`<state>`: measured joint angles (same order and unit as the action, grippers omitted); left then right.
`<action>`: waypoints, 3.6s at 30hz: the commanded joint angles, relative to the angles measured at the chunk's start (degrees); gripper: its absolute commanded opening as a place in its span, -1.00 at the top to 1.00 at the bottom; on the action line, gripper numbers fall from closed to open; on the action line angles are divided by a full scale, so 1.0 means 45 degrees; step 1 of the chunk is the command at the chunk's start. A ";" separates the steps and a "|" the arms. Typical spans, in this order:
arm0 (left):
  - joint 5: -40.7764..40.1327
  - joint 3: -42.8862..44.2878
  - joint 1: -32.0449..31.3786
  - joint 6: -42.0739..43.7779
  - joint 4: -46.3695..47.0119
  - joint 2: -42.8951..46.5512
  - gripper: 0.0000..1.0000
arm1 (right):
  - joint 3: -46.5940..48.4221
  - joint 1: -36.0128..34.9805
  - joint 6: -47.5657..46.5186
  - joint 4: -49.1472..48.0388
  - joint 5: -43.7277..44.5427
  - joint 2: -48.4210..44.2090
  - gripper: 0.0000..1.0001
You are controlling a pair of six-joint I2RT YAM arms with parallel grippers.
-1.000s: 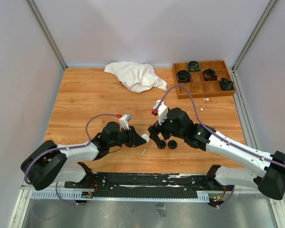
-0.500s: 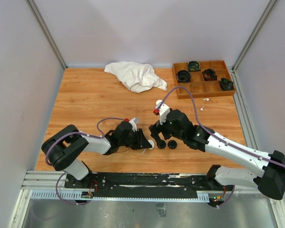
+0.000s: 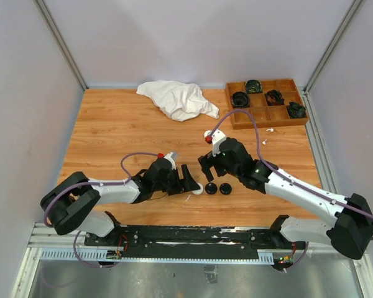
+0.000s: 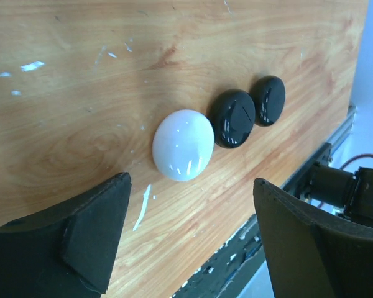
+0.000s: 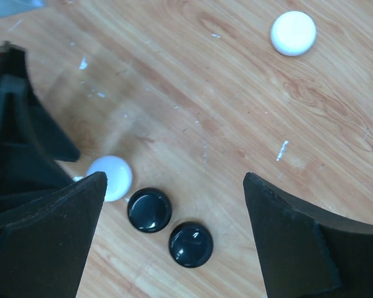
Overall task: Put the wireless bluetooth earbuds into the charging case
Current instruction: Place the charging case at the center of the board, then pick up the charging case at the center of the board.
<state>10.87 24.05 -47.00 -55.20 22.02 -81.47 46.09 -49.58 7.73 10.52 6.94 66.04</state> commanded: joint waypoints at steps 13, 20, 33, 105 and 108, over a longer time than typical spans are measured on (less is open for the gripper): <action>-0.1671 0.0414 0.2116 0.3082 -0.4528 0.3326 -0.93 | 0.2382 0.3805 -0.1313 -0.1676 -0.1824 0.4618 -0.83; -0.2901 0.0048 0.2376 0.3498 -0.5360 0.5892 -0.99 | 0.4507 0.4545 -0.1687 -0.1926 -0.2421 0.7585 -0.74; -0.3036 -0.0578 0.2398 0.4063 -0.5670 0.8252 -0.98 | 0.7811 0.5061 -0.1427 -0.1672 -0.2234 1.1652 -0.50; 0.4412 0.0104 0.4146 0.0288 0.0494 0.4770 -0.31 | 0.2490 -0.0161 -0.7083 -0.1210 -0.7638 0.2849 0.21; 0.4654 0.0008 0.4151 0.0099 0.0895 0.4535 -0.22 | 0.2579 -0.0267 -0.7125 -0.1213 -0.7618 0.2912 0.21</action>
<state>28.88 24.62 -28.86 -53.30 21.04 -60.10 55.66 -49.54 -22.83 5.04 -27.05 78.48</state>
